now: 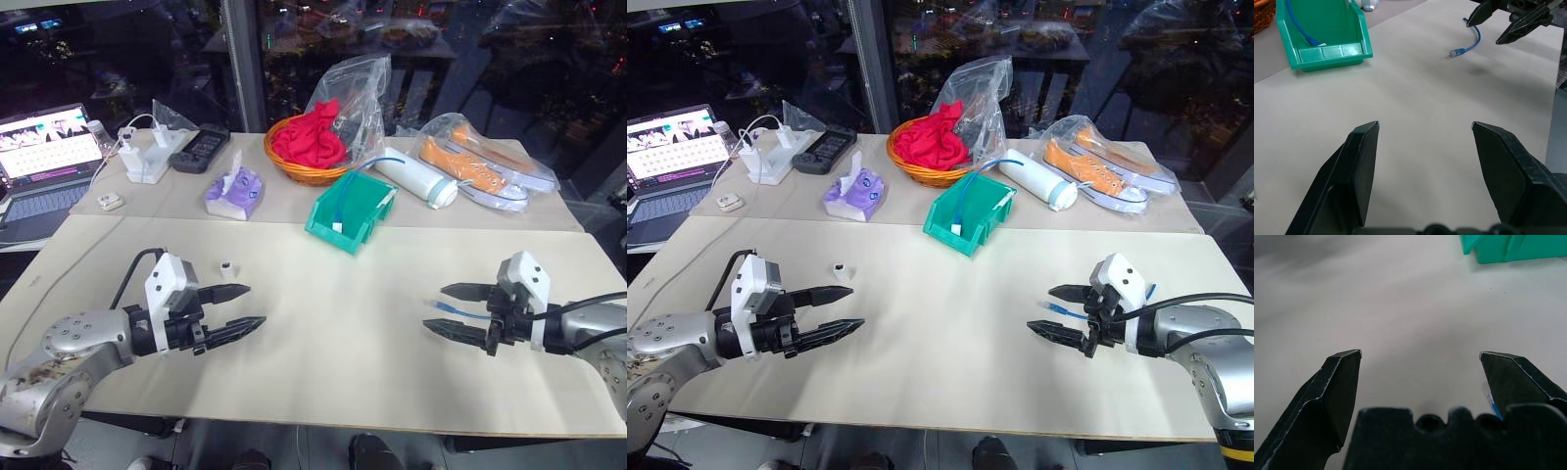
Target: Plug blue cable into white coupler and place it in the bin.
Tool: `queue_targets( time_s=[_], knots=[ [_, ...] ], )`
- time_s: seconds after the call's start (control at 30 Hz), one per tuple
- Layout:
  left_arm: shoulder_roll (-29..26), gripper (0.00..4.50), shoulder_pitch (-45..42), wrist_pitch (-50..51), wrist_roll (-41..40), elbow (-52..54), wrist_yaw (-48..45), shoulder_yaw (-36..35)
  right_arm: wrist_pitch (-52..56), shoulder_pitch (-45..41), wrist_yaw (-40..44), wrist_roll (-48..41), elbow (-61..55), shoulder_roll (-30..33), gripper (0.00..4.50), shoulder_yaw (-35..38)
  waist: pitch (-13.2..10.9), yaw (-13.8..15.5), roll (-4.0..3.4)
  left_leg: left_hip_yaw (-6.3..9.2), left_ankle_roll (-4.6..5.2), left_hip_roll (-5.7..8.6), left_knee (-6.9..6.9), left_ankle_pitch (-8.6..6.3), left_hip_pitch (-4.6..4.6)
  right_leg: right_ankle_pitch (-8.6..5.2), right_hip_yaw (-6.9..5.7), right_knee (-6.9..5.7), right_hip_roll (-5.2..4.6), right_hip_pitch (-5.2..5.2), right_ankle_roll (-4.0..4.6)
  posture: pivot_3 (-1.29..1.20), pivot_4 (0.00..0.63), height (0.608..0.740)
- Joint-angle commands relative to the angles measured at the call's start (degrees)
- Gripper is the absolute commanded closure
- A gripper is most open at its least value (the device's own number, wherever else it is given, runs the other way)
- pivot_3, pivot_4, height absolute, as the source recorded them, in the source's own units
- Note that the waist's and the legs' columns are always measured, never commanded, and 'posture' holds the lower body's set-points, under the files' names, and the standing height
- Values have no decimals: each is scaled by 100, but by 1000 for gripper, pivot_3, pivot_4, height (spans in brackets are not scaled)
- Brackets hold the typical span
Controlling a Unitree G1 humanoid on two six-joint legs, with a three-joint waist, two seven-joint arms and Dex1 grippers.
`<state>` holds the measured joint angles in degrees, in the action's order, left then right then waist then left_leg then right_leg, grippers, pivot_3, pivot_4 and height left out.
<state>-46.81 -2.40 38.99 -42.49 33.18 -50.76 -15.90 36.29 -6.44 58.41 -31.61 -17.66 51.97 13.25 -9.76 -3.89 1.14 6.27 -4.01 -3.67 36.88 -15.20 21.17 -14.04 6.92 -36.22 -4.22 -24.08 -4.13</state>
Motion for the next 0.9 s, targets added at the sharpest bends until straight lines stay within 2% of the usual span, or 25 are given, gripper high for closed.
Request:
queue_targets(
  time_s=[0.03,0.1,0.2,0.57,0.67,0.9],
  knots=[
    [32,1242,-120,-69,-63,79,41,40,-215,-358,-301,611,364,203,11,-271,0,0,0,0,0,0,0,0,0,0,0,0,0,0,0,0,150,723],
    [90,1242,-170,-89,-40,48,99,145,-137,-694,-590,1323,918,434,11,-837,-1,-15,-2,-2,0,0,5,0,-5,1,2,-1,0,4,0,0,150,723],
    [118,1242,-184,-110,-13,33,123,177,16,-1101,-802,1738,1365,419,11,-1300,-1,-8,-1,-6,-8,6,9,5,-2,6,3,0,-6,2,-5,0,150,723],
    [151,1242,-36,-96,-67,175,306,107,435,-1378,-314,2151,1774,570,11,-2083,0,-1,-1,-6,-6,6,6,4,1,4,1,5,-10,2,-4,0,150,723],
    [169,1242,0,-94,-101,195,360,79,495,-1372,-187,2176,1782,612,656,-2193,0,-1,0,-5,-6,5,6,3,0,4,0,5,-9,3,-5,0,150,723],
    [119,1242,18,-60,-143,225,439,49,615,-1345,63,2156,1765,602,3178,-2309,10,2,13,-6,-6,5,7,3,-2,4,0,6,-9,7,-4,0,150,723]
  ],
)
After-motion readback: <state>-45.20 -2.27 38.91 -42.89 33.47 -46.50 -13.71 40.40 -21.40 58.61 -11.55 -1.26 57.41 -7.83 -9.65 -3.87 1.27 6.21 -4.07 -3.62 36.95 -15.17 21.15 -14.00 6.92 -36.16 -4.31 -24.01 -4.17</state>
